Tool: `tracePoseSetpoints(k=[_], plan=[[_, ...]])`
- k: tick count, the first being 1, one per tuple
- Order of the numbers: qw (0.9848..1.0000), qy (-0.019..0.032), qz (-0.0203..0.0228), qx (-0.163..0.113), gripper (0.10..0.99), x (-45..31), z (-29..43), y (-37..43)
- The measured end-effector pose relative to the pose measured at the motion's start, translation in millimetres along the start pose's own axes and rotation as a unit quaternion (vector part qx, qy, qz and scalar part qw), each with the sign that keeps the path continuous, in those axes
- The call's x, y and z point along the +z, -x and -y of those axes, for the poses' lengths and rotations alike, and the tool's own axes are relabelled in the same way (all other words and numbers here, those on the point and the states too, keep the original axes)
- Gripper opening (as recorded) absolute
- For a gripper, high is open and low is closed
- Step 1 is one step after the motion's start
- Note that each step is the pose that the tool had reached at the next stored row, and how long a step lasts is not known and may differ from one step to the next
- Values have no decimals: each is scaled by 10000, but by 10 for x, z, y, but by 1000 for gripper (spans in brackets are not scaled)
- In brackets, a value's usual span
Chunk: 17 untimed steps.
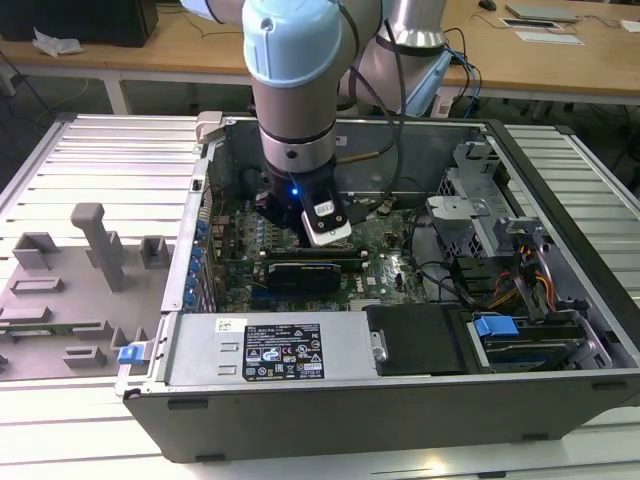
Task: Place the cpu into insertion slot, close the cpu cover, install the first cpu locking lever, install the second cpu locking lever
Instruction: 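Install the second cpu locking lever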
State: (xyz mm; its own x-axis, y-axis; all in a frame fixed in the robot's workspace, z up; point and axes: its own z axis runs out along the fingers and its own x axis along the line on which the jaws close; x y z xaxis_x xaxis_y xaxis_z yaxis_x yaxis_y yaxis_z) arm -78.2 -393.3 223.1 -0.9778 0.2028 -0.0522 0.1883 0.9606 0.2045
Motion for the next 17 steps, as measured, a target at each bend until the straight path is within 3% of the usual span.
tracePoseSetpoints(k=[1, 5, 11, 17], plan=[[10000, 81, -18, -5, 106, 5, 10, -8], [9996, 280, -68, -41, 106, 38, 46, -45], [9992, 380, -94, -65, 106, 93, 96, -81], [9983, 551, -135, -90, 106, 149, 148, -106]])
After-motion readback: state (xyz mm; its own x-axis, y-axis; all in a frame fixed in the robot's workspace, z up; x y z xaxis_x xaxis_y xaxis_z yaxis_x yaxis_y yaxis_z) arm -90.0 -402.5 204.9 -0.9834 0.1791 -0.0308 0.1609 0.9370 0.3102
